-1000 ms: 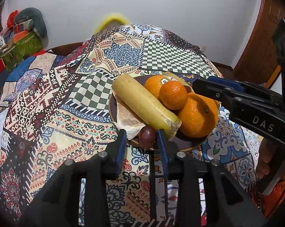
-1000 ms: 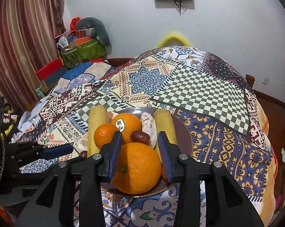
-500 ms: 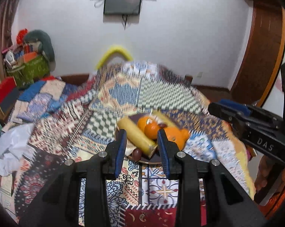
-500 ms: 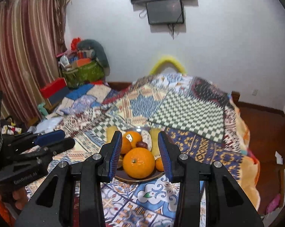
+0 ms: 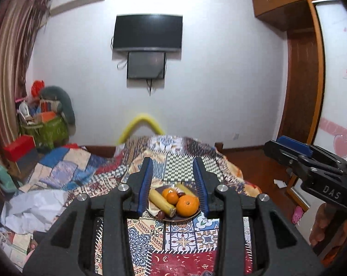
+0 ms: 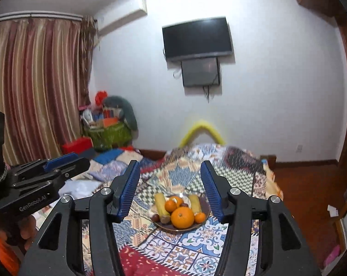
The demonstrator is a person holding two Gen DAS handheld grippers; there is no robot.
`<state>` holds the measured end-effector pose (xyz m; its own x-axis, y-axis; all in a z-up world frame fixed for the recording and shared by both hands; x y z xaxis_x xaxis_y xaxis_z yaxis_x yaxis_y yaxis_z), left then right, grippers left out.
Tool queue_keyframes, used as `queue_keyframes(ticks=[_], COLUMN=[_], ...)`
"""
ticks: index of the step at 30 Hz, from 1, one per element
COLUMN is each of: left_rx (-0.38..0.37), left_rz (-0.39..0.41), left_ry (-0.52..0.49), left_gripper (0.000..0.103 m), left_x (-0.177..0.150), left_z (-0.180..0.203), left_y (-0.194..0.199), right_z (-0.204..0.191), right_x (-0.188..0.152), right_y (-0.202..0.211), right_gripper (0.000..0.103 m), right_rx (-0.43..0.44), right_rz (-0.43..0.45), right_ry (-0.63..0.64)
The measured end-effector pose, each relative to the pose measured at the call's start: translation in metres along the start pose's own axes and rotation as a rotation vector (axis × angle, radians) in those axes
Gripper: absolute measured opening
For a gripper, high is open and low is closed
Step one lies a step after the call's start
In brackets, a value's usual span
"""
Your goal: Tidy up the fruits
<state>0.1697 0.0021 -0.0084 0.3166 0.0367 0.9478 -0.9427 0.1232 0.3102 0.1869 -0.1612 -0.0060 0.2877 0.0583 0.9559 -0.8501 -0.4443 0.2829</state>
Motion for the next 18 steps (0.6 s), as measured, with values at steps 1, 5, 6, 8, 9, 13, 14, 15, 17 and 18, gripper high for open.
queue_keyframes(ticks=[1,5,6,8,9,13,14,15,17,18], left_rx=[-0.003,-0.004,-0.001,0.004,0.007,0.014,0.018,0.021,0.027,0.032], left_rz=[0.016,0.086,0.095,0.113,0.119,0.141,0.143,0.145,0.152,0.157], left_ry=[-0.001,-0.016,-0.021,-0.034,-0.036,-0.039,-0.039,-0.038,-0.035,-0.035], left_gripper=[0.045,0.058,0.059,0.063,0.068,0.075,0.077,0.084,0.091,0.095], left_x=[0.002,0.010,0.011,0.013,0.014,0.012,0.012,0.012,0.011,0.010], left_z=[0.002,0.010,0.011,0.014,0.015,0.019,0.020,0.020,0.020,0.020], left_y=[0.008,0.039,0.043,0.053,0.057,0.070,0.072,0.073,0.077,0.078], right_z=[-0.002,-0.010,-0.011,-0.014,-0.014,-0.017,-0.016,-0.017,-0.018,-0.018], right_x=[0.002,0.007,0.007,0.008,0.008,0.005,0.005,0.004,0.003,0.003], right_y=[0.009,0.035,0.037,0.041,0.044,0.047,0.047,0.049,0.049,0.048], right_gripper=[0.051,0.060,0.061,0.061,0.064,0.075,0.077,0.078,0.082,0.086], right_rx=[-0.006,-0.011,-0.013,-0.018,-0.022,-0.047,-0.052,-0.057,-0.060,-0.060], right_rz=[0.021,0.082,0.090,0.104,0.110,0.128,0.129,0.131,0.130,0.133], right_ry=[-0.004,-0.008,-0.008,-0.004,-0.005,-0.009,-0.008,-0.008,-0.007,-0.008])
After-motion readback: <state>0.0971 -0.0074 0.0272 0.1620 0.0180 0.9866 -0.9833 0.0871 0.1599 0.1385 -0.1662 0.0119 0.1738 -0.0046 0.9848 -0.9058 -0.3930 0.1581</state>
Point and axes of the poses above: each gripper's, at about its wrist camera, not at the fingertips, and y roughly against the way its jaws point, z to its right, x to its top, the point moved 3 cm from there along -y, roughly the way its jaws point, and after that the axes turned 4 degrees about -x, right-handed, at the moved point
